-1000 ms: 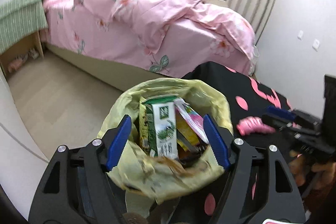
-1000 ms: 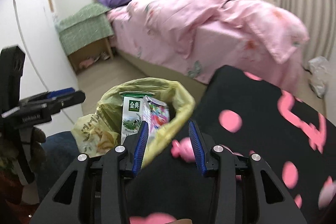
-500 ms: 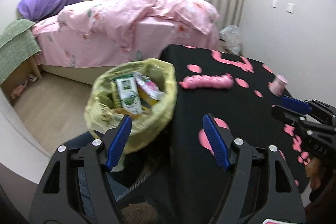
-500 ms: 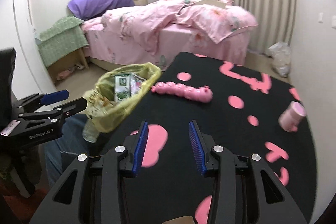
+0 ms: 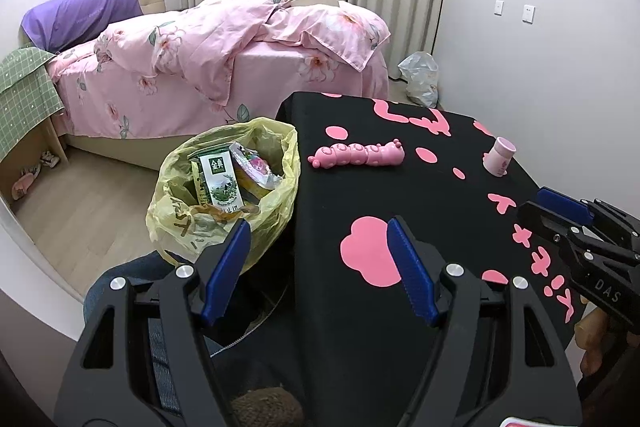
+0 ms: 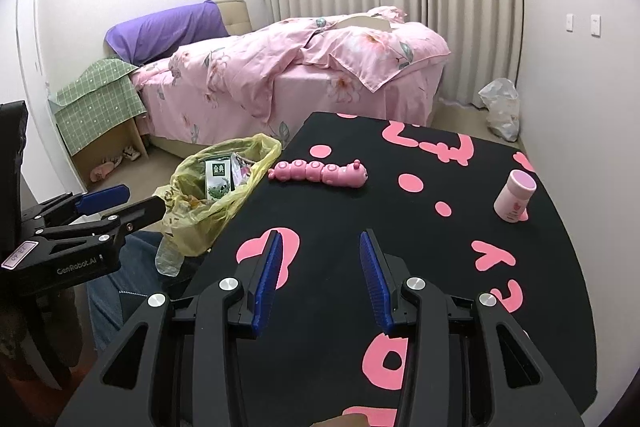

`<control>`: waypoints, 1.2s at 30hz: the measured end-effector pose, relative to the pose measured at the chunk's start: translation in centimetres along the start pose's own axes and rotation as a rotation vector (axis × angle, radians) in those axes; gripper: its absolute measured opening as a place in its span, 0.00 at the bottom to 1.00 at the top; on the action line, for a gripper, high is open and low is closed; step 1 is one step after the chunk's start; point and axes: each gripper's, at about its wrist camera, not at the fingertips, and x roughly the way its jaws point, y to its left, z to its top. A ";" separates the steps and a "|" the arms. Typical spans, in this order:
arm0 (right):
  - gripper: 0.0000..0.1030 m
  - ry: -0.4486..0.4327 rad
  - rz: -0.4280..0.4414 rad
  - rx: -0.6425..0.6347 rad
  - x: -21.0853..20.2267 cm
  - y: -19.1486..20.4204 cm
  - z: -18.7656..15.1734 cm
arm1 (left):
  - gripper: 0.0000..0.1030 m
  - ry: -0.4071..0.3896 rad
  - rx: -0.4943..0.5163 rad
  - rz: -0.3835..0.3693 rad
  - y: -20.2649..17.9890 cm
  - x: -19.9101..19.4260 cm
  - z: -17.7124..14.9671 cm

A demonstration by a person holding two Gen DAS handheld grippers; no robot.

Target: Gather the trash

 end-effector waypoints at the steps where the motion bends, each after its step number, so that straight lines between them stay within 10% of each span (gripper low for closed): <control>1: 0.38 0.000 -0.001 -0.004 0.0 0.0 0.0 | 0.65 -0.003 0.001 0.002 0.0 -0.1 0.1; 36: 0.38 0.014 -0.002 0.014 0.1 -0.7 0.0 | 0.65 -0.009 0.004 0.006 -0.1 -0.6 -0.1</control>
